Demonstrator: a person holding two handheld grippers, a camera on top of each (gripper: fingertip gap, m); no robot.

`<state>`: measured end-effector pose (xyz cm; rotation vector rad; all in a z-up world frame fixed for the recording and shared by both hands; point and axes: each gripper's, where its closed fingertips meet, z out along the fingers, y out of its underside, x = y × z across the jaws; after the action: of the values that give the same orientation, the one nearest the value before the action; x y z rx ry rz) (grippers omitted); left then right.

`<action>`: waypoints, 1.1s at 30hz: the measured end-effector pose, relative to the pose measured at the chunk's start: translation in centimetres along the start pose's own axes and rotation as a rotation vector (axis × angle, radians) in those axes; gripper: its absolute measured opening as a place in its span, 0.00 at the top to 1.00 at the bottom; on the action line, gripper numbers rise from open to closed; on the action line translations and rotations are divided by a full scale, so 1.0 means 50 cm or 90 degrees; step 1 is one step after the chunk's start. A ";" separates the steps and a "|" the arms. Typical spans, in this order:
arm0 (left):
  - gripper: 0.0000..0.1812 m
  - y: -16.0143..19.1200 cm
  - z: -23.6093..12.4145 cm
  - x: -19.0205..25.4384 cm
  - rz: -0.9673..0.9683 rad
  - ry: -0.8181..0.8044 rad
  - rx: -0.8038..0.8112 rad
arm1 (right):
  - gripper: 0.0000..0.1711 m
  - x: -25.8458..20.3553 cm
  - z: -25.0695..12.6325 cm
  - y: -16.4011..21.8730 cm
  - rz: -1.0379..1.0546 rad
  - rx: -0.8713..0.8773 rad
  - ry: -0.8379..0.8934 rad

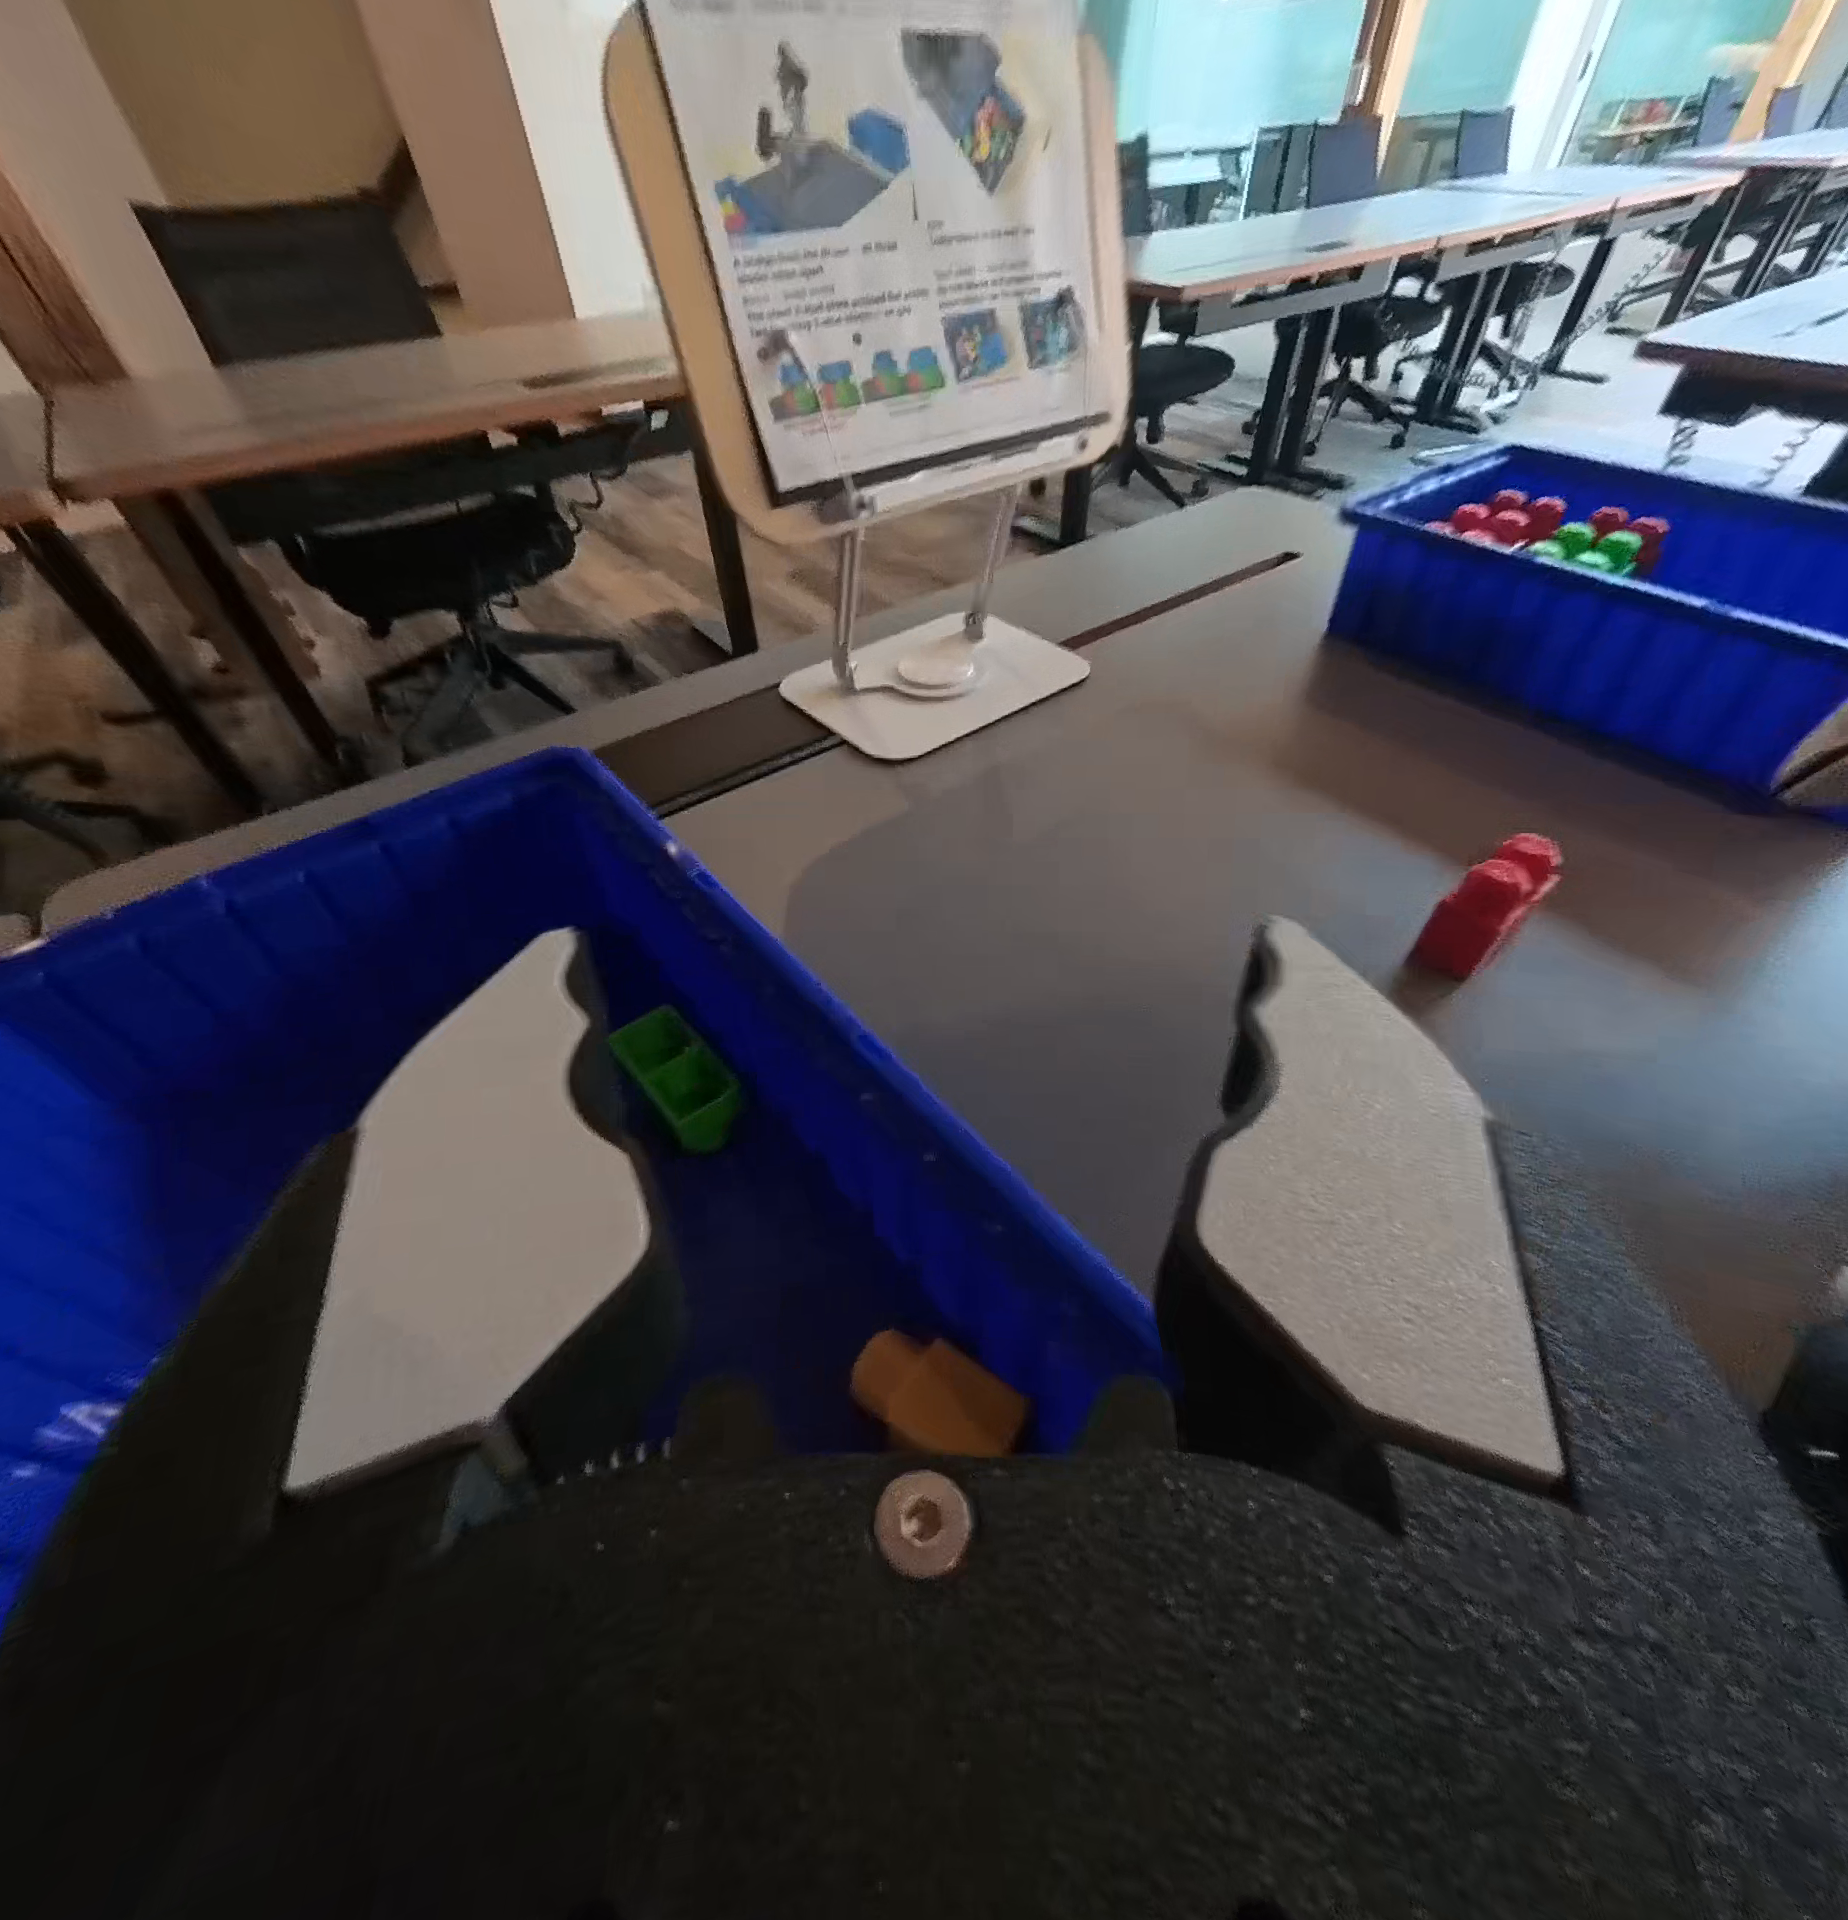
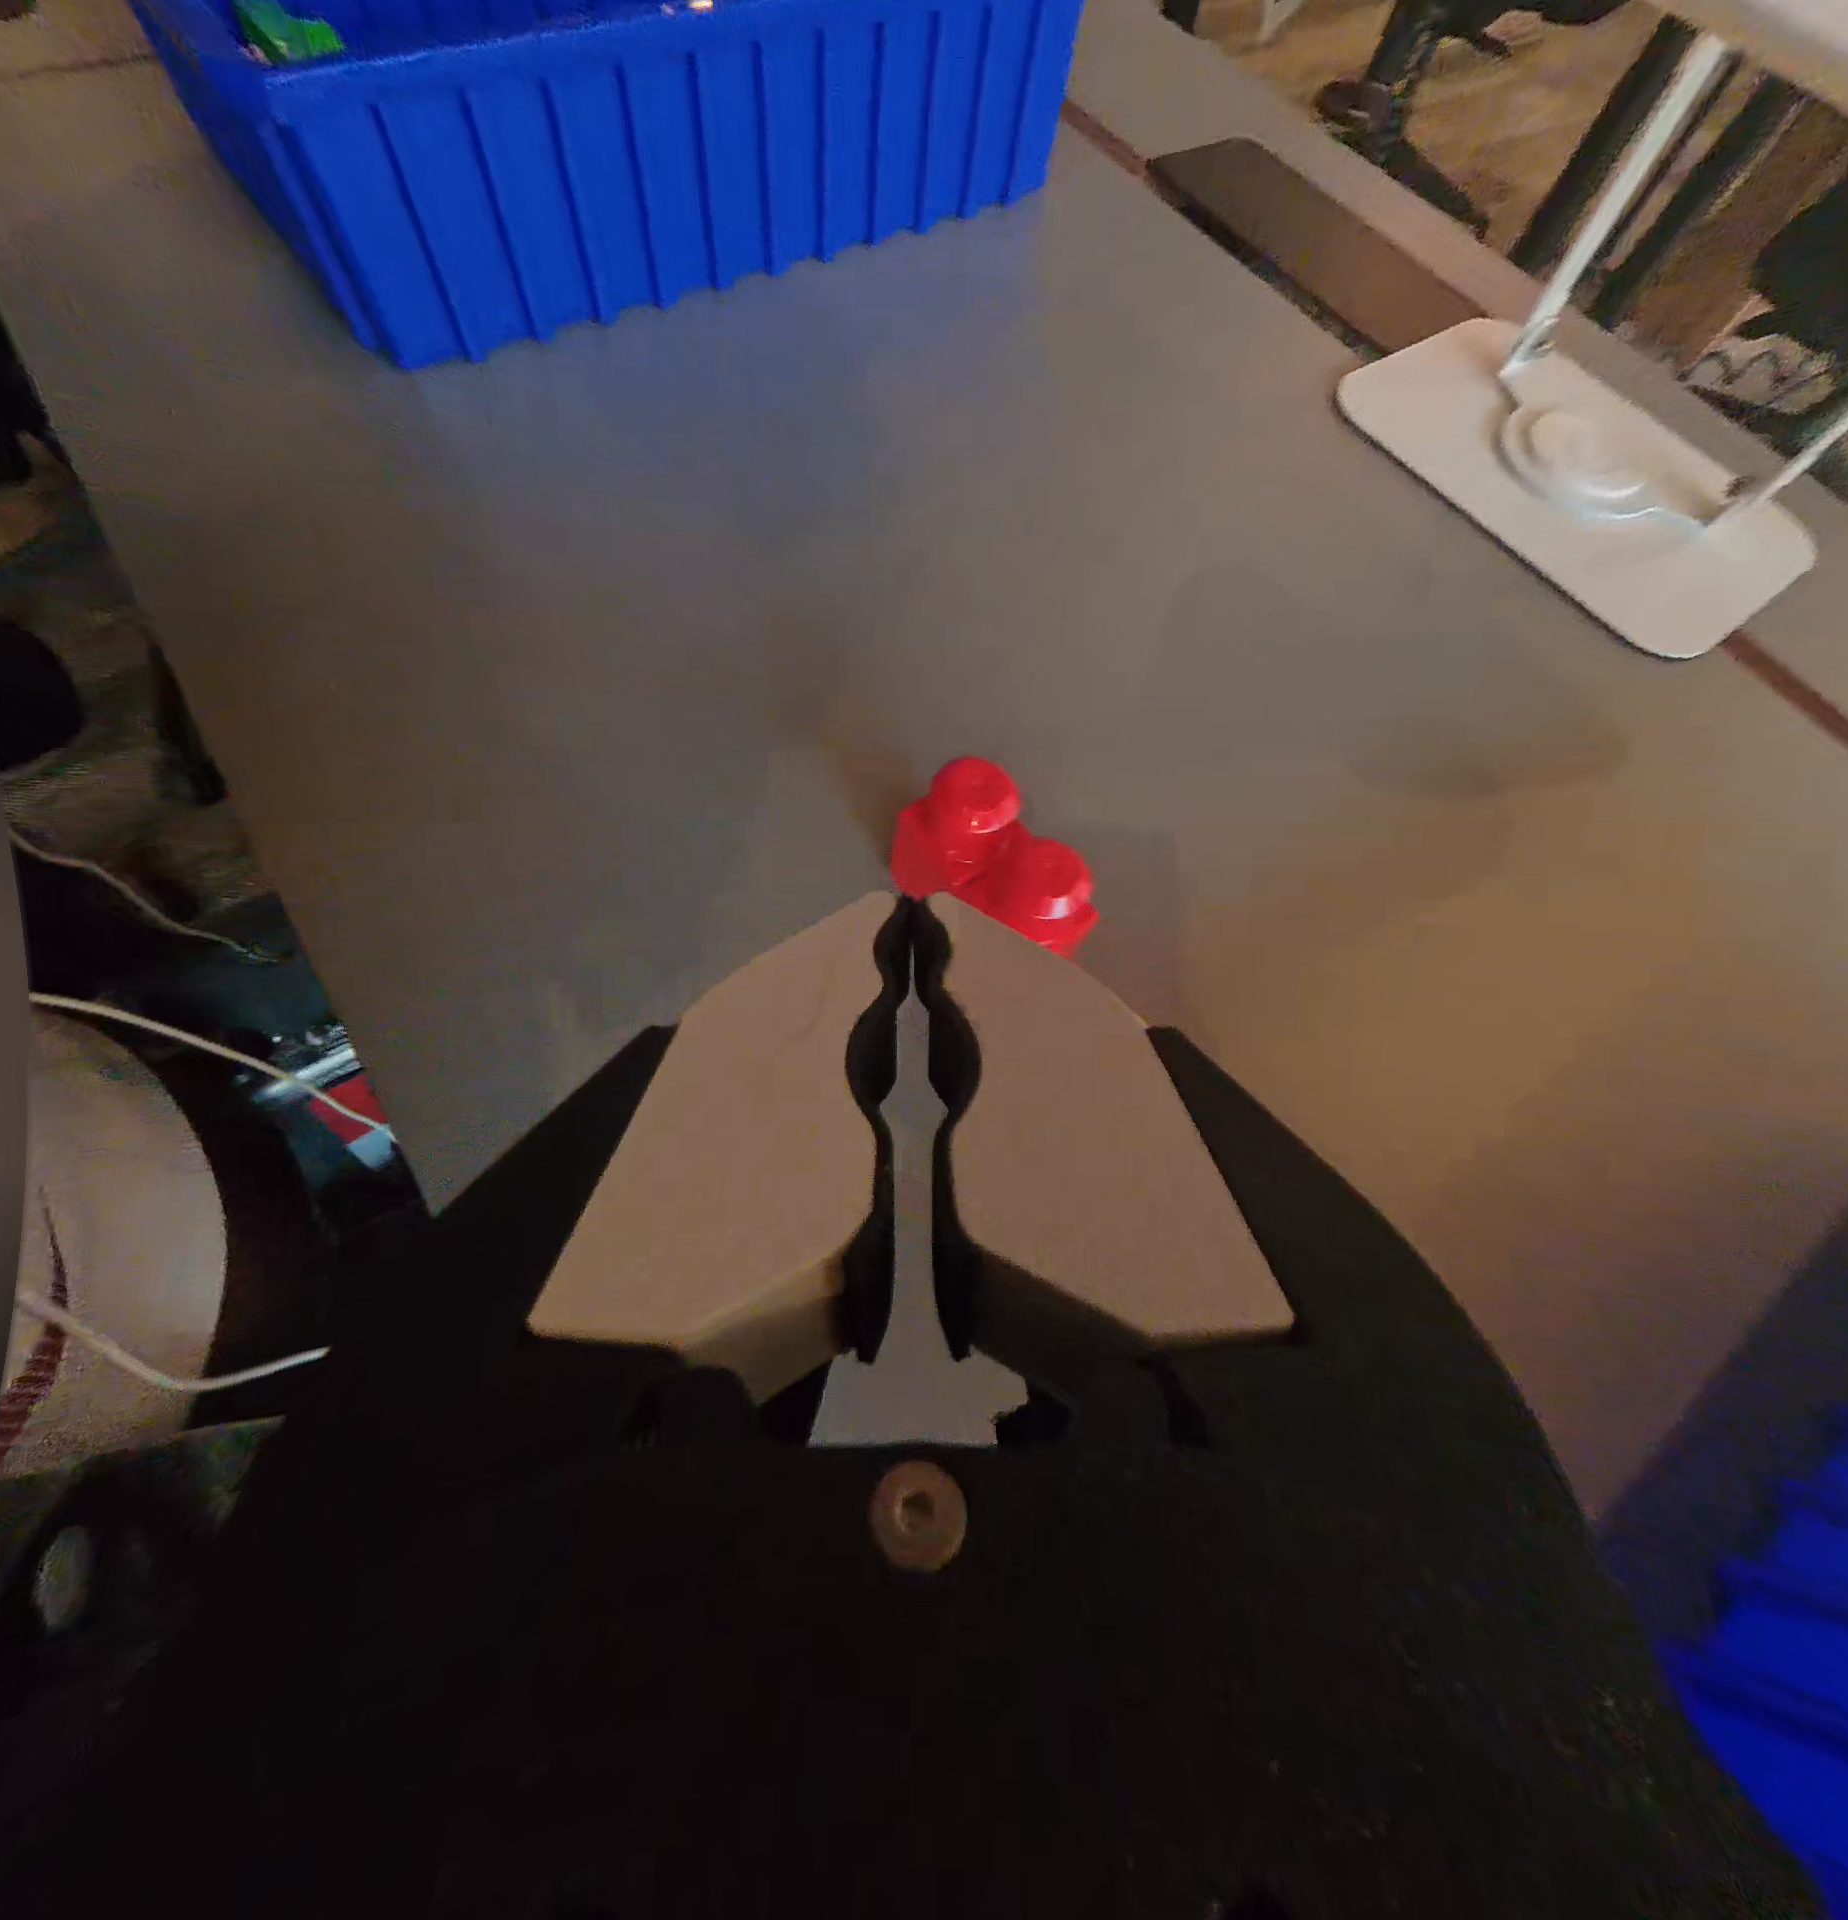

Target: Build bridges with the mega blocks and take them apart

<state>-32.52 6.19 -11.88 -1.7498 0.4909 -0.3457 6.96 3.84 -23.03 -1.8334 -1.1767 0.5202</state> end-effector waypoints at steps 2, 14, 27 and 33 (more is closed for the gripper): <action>0.46 0.031 0.023 -0.054 -0.048 -0.033 -0.063 | 1.00 0.013 -0.011 -0.004 -0.007 0.001 0.020; 0.66 0.229 0.168 -0.216 -0.403 -0.022 -0.325 | 1.00 0.047 -0.052 -0.010 -0.015 0.022 0.068; 0.79 0.316 0.253 -0.230 -0.433 -0.062 -0.426 | 0.85 0.074 -0.084 0.019 0.004 -0.004 0.083; 0.82 0.339 0.258 -0.216 -0.421 -0.060 -0.469 | 0.85 0.082 -0.088 0.029 0.010 -0.002 0.087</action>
<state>-38.02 19.36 -31.03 -2.6234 -0.0776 -0.5879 12.77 5.22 -21.51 -1.8518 -1.0733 0.3952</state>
